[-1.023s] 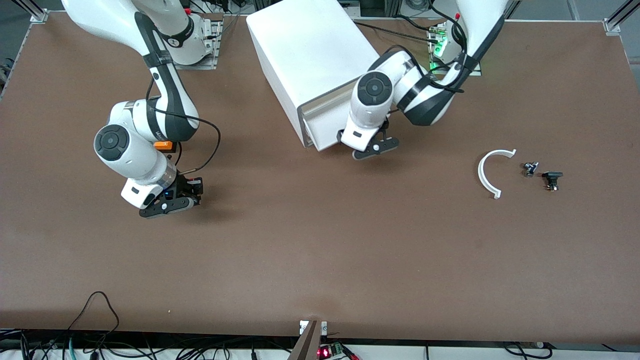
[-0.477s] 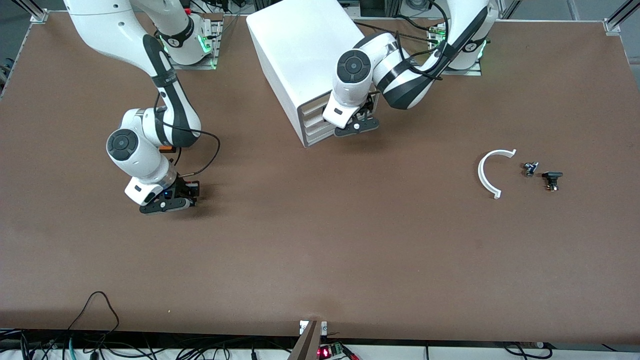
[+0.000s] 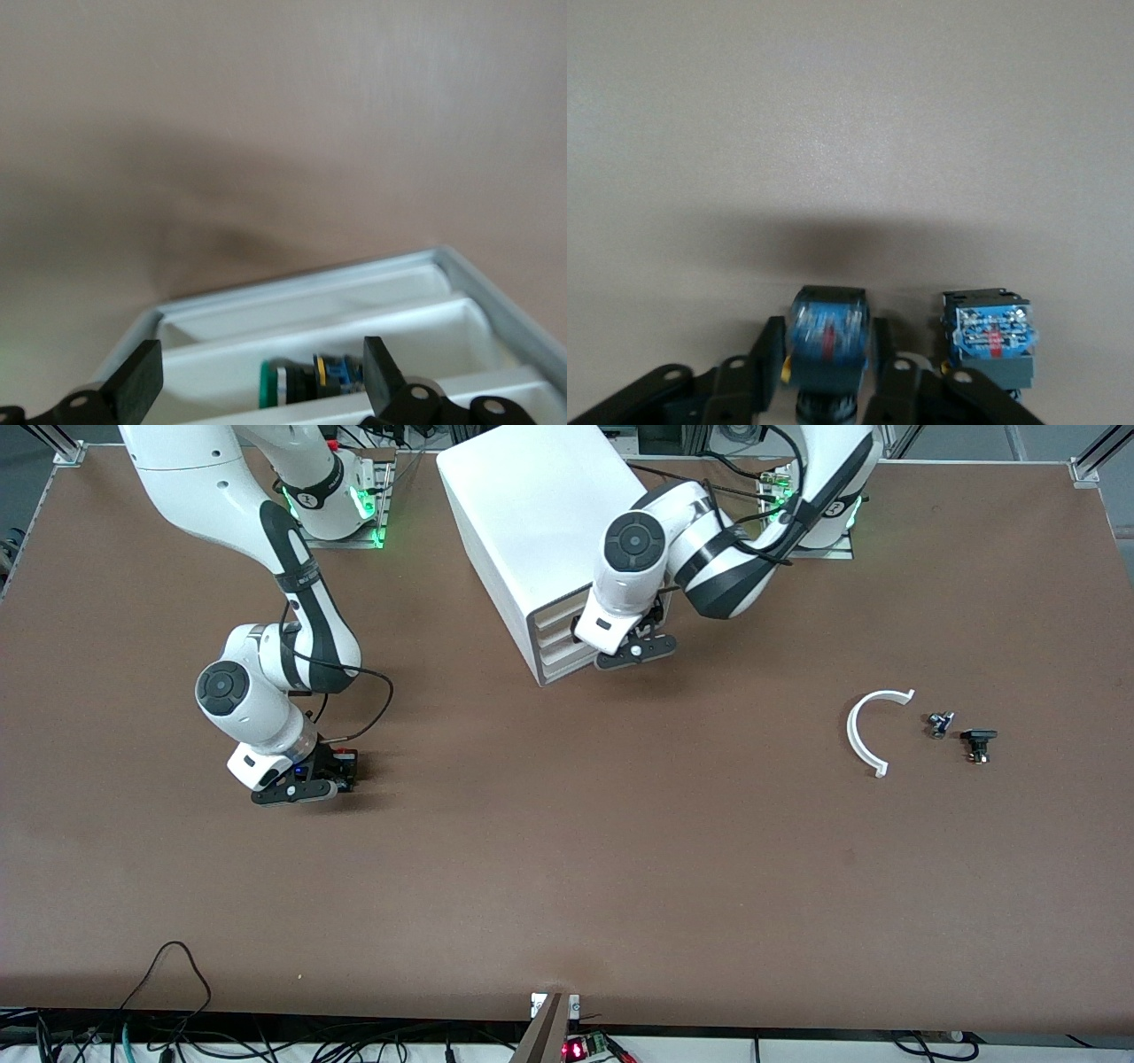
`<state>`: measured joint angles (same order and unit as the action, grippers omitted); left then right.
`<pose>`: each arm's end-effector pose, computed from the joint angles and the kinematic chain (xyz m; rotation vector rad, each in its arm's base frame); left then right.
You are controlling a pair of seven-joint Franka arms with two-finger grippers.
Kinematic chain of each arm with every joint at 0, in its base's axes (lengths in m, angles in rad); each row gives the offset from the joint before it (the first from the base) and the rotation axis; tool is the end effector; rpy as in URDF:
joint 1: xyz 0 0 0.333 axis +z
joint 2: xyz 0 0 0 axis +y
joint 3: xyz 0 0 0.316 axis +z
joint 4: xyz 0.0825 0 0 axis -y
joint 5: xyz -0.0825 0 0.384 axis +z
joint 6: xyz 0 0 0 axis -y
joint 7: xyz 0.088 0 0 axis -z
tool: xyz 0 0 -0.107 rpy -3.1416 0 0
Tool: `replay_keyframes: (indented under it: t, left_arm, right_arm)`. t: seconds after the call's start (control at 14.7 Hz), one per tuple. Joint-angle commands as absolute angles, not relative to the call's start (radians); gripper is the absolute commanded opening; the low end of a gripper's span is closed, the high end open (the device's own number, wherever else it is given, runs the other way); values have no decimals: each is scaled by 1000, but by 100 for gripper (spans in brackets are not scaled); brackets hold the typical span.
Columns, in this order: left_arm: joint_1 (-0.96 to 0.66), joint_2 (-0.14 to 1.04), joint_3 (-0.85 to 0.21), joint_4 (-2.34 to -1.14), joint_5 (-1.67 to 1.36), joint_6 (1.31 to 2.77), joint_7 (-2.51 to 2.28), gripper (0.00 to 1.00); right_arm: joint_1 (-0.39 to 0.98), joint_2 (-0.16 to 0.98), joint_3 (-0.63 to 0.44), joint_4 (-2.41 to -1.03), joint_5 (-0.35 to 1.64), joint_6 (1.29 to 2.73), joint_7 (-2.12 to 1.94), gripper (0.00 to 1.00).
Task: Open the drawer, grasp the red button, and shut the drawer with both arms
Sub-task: 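Push the drawer closed with the left gripper while the right gripper holds the button, then set the red button beside the yellow button while the left gripper withdraws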
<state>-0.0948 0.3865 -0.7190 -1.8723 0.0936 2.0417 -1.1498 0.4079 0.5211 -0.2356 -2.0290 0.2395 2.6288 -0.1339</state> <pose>0.4403 -0.4207 0.3439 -3.0850 -0.4822 0.3266 0.6005 0.1018 0.2020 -3.1157 -0.2167 -0.1583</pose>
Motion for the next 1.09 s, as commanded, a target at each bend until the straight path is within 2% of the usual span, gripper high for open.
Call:
replay_keyframes:
  t: [0.0, 0.14, 0.2, 0.41, 0.75, 1.02]
  left_arm:
    - [10, 339, -721, -1745, 129, 1887, -983, 99]
    - [70, 321, -704, -1665, 152, 1815, -814, 99]
    - [74, 305, -662, -1643, 150, 1807, -719, 99]
    - [61, 207, -516, -1654, 117, 1804, -478, 100]
    - [-17, 60, -240, -1672, 23, 1700, -209, 99]
    - [-51, -6, -126, -1669, 23, 1631, -121, 100]
  right_arm:
    - [400, 491, -230, -2017, 265, 2606, -146, 100]
    - [391, 433, -245, -2011, 268, 2536, -144, 100]
    - [390, 399, -264, -2011, 268, 2504, -147, 100]
    - [391, 286, -307, -2013, 262, 2412, -155, 100]
    - [391, 91, -399, -2010, 187, 2206, -144, 100]
    - [391, 9, -414, -2002, 184, 2082, -100, 100]
